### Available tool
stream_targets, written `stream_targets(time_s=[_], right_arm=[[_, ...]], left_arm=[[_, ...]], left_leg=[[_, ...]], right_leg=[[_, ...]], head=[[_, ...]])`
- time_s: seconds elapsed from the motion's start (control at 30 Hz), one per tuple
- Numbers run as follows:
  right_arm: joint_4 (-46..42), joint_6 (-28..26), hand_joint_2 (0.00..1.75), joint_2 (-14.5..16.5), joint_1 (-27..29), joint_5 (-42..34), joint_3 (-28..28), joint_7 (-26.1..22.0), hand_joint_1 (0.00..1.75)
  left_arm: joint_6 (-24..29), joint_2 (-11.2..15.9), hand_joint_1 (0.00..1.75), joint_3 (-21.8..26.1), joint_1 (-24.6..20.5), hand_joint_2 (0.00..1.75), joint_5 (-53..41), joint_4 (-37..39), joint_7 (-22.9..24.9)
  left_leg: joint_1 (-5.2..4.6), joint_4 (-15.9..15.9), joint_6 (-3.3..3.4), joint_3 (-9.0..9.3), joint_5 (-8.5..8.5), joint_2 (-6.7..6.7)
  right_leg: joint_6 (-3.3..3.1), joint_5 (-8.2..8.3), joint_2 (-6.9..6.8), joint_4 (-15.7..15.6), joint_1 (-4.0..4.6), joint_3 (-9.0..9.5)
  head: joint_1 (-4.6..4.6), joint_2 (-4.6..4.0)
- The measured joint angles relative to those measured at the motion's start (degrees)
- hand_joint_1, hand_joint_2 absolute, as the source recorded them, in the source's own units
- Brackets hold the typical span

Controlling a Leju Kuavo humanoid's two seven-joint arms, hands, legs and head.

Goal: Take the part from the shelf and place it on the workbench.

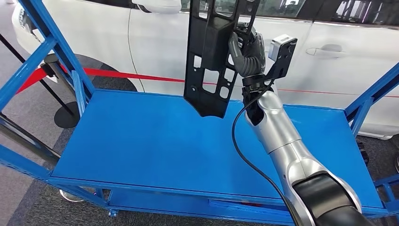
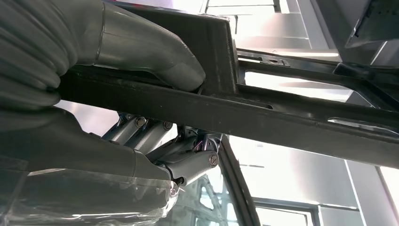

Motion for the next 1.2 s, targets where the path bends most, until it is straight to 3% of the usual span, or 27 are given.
stream_targets(time_s=[0.07, 0.13, 0.2, 0.27, 0.33, 0.4, 0.43, 0.47, 0.53, 0.6, 0.67, 0.73, 0.8, 0.87, 0.9, 0.93, 0.97, 1.03, 1.1, 1.2], right_arm=[[-0.50, 0.01, 1.75, -0.05, -0.06, 0.02, -0.19, -0.01, 1.75], [-0.75, 0.02, 1.75, -0.07, -0.07, 0.04, -0.31, -0.02, 1.75], [-0.87, 0.01, 1.75, -0.07, -0.05, 0.08, -0.37, -0.02, 1.75], [-0.95, -0.04, 1.75, -0.01, -0.08, 0.18, -0.42, 0.03, 1.75], [-0.95, -0.19, 1.75, 0.05, -0.10, 0.33, -0.54, 0.16, 1.75], [-0.91, -0.41, 1.75, 0.07, -0.07, 0.50, -0.72, 0.43, 1.75], [-0.90, -0.53, 1.75, 0.07, -0.07, 0.60, -0.80, 0.54, 1.75], [-0.89, -0.66, 1.75, 0.08, -0.07, 0.71, -0.88, 0.63, 1.75], [-0.90, -0.87, 1.75, 0.10, -0.19, 1.08, -1.07, 0.79, 1.75], [-0.91, -1.01, 1.75, 0.20, -0.38, 1.43, -1.26, 1.16, 1.75], [-0.90, -1.06, 1.75, 0.28, -0.56, 1.70, -1.37, 1.68, 1.75], [-0.89, -1.04, 1.75, 0.30, -0.76, 1.98, -1.53, 2.04, 1.75], [-0.84, -1.03, 1.75, 0.30, -1.02, 2.10, -1.74, 2.21, 1.75], [-0.67, -1.01, 1.75, 0.31, -1.17, 2.15, -1.83, 2.30, 1.75], [-0.55, -0.99, 1.75, 0.31, -1.15, 2.19, -1.84, 2.37, 1.75], [-0.45, -0.99, 1.75, 0.32, -1.11, 2.25, -1.84, 2.45, 1.75], [-0.38, -0.99, 1.75, 0.32, -1.10, 2.33, -1.84, 2.54, 1.75], [-0.39, -0.98, 1.75, 0.36, -1.21, 2.57, -1.88, 2.76, 1.75], [-0.43, -0.85, 1.75, 0.52, -1.36, 3.00, -1.99, 2.99, 1.75], [-0.42, -0.61, 1.75, 0.73, -1.44, 3.55, -2.21, 3.20, 1.75]], left_arm=[[0.01, -0.14, 0.00, -0.02, -0.08, 1.75, -0.02, -0.04, 0.03], [-0.01, -0.24, 0.00, -0.03, -0.10, 1.75, -0.01, -0.07, 0.17], [-0.07, -0.27, 0.00, -0.03, -0.14, 1.75, 0.01, -0.08, 0.44], [-0.17, -0.26, 0.00, -0.03, -0.25, 1.75, -0.01, -0.08, 0.73], [-0.27, -0.24, 0.00, -0.03, -0.36, 1.75, -0.15, -0.08, 1.11], [-0.32, -0.24, 0.00, -0.05, -0.47, 1.75, -0.34, -0.08, 1.52], [-0.34, -0.24, 0.00, -0.08, -0.55, 1.75, -0.42, -0.08, 1.70], [-0.38, -0.23, 0.00, -0.14, -0.66, 1.75, -0.49, -0.08, 1.87], [-0.48, -0.23, 0.00, -0.38, -1.00, 1.75, -0.80, -0.08, 2.30], [-0.57, -0.23, 0.00, -0.81, -1.34, 1.75, -1.12, -0.08, 2.70], [-0.62, -0.23, 0.00, -1.14, -1.56, 1.75, -1.29, -0.09, 3.05], [-0.63, -0.23, 0.00, -1.30, -1.75, 1.75, -1.46, -0.10, 3.37], [-0.64, -0.23, 0.00, -1.39, -1.96, 1.75, -1.55, -0.10, 3.54], [-0.67, -0.24, 0.00, -1.43, -2.09, 1.75, -1.62, -0.10, 3.60], [-0.69, -0.24, 0.00, -1.44, -2.10, 1.75, -1.69, -0.10, 3.61], [-0.70, -0.25, 0.00, -1.46, -2.11, 1.75, -1.81, -0.10, 3.61], [-0.72, -0.26, 0.00, -1.49, -2.12, 1.75, -1.94, -0.10, 3.61], [-0.73, -0.33, 0.00, -1.52, -2.20, 1.75, -2.14, -0.12, 3.61], [-0.73, -0.45, 0.00, -1.55, -2.39, 1.75, -2.21, -0.18, 3.62], [-0.67, -0.62, 0.00, -1.68, -2.54, 1.75, -2.43, -0.22, 3.63]], left_leg=[[-0.06, 0.00, -0.43, -0.10, 0.24, -0.08], [0.05, -0.16, -1.17, -0.18, 0.69, -0.09], [0.00, -0.16, -1.96, -0.43, 0.76, -0.04], [0.05, 2.87, -2.66, -1.71, -1.88, 0.23], [0.47, 10.43, -3.27, -4.28, -6.68, 0.58], [0.85, 16.20, -3.82, -5.66, -9.09, 0.79], [1.02, 16.16, -4.03, -4.95, -8.74, 0.87], [1.21, 13.64, -4.21, -3.00, -7.46, 0.95], [1.39, 5.69, -4.38, 2.06, -5.16, 1.07], [1.23, 1.27, -3.95, 4.54, -4.53, 0.98], [1.06, 1.03, -3.15, 4.31, -4.40, 0.83], [1.16, 0.66, -2.18, 4.05, -4.00, 0.86], [1.22, 0.37, -1.24, 3.63, -3.48, 0.90], [1.02, 0.36, -0.75, 2.99, -3.06, 0.90], [0.90, 0.37, -0.63, 2.71, -2.86, 0.89], [0.76, 0.38, -0.57, 2.45, -2.63, 0.85], [0.61, 0.39, -0.56, 2.26, -2.43, 0.79], [0.33, 0.39, -0.67, 2.01, -2.06, 0.67], [0.23, 0.33, -1.11, 1.80, -1.60, 0.67], [0.40, 0.14, -2.17, 1.44, -0.94, 0.77]], right_leg=[[-0.64, 2.93, 0.00, -5.88, 0.51, 2.21], [-0.88, 3.50, 0.00, -6.72, 0.91, 2.28], [-1.48, 4.14, -0.12, -7.28, 0.64, 2.08], [-2.24, 4.98, -0.40, -7.83, 0.22, 1.82], [-2.58, 5.45, -0.61, -7.85, 0.20, 1.32], [-2.47, 5.77, -0.74, -7.68, 0.19, 0.79], [-2.37, 5.88, -0.79, -7.56, 0.14, 0.57], [-2.24, 5.92, -0.82, -7.36, 0.05, 0.37], [-1.81, 5.84, -0.89, -6.78, -0.03, -0.07], [-1.12, 5.90, -0.90, -6.31, 0.12, -0.54], [-0.41, 6.25, -0.85, -6.25, 0.22, -0.83], [0.18, 5.39, -0.79, -5.41, 0.01, -1.31], [0.51, 1.94, -0.65, -0.73, -0.12, -3.29], [0.64, -1.88, -0.49, 6.79, -0.08, -6.34], [0.62, -2.63, -0.45, 9.32, -0.07, -7.24], [0.47, -2.21, -0.43, 9.76, -0.03, -7.12], [0.20, -0.93, -0.41, 8.18, 0.07, -6.02], [-0.88, 2.31, -0.32, 0.28, 0.51, -1.47], [-1.54, 3.83, -0.31, -5.51, 0.99, 1.59], [-1.76, 4.68, -0.45, -7.12, 1.16, 1.75]], head=[[0.00, 0.00], [-0.01, 0.00], [-0.01, 0.00], [-0.01, 0.00], [-0.02, 0.00], [-0.02, 0.00], [-0.02, 0.00], [-0.02, 0.00], [-0.02, 0.00], [0.00, 0.00], [0.03, 0.01], [0.03, 0.01], [0.04, 0.00], [0.04, 0.00], [0.04, 0.00], [0.04, 0.00], [0.04, 0.00], [0.04, 0.00], [0.04, 0.01], [0.04, 0.00]])
